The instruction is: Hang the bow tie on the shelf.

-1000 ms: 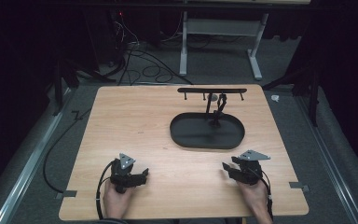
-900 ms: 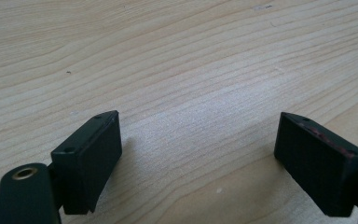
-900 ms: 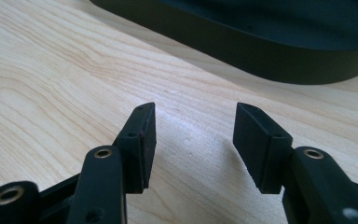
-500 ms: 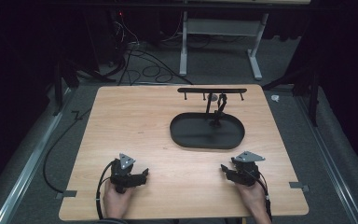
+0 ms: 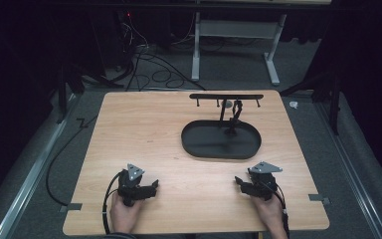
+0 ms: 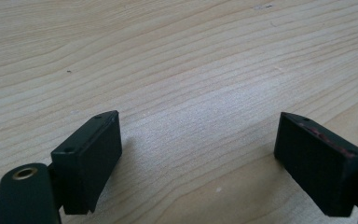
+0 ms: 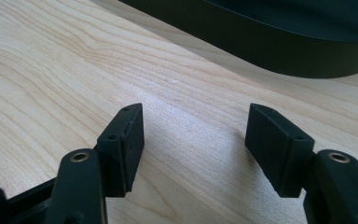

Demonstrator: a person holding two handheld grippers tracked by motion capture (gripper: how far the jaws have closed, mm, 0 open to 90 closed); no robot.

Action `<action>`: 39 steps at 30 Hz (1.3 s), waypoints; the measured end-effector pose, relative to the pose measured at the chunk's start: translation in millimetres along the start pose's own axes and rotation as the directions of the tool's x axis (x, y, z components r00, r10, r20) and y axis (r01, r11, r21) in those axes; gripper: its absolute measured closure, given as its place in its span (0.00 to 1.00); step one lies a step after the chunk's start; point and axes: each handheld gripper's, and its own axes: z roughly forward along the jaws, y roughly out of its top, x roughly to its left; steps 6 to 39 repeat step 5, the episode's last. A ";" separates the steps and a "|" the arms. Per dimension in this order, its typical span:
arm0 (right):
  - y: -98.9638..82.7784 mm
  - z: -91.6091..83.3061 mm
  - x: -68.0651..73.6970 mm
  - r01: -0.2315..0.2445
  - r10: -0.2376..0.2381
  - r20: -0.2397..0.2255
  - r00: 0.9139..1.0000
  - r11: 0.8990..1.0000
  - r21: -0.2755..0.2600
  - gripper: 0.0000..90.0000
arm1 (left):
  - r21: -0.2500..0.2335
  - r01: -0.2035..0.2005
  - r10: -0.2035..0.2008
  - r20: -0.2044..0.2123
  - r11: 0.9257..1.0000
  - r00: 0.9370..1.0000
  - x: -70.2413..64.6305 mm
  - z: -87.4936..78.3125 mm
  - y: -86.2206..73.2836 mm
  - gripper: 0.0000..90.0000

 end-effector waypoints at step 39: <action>0.0 0.0 -0.2 -0.002 0.002 -0.003 1.000 1.000 0.001 0.42 | 0.000 0.000 0.000 0.000 1.000 1.000 0.0 0.0 0.0 0.17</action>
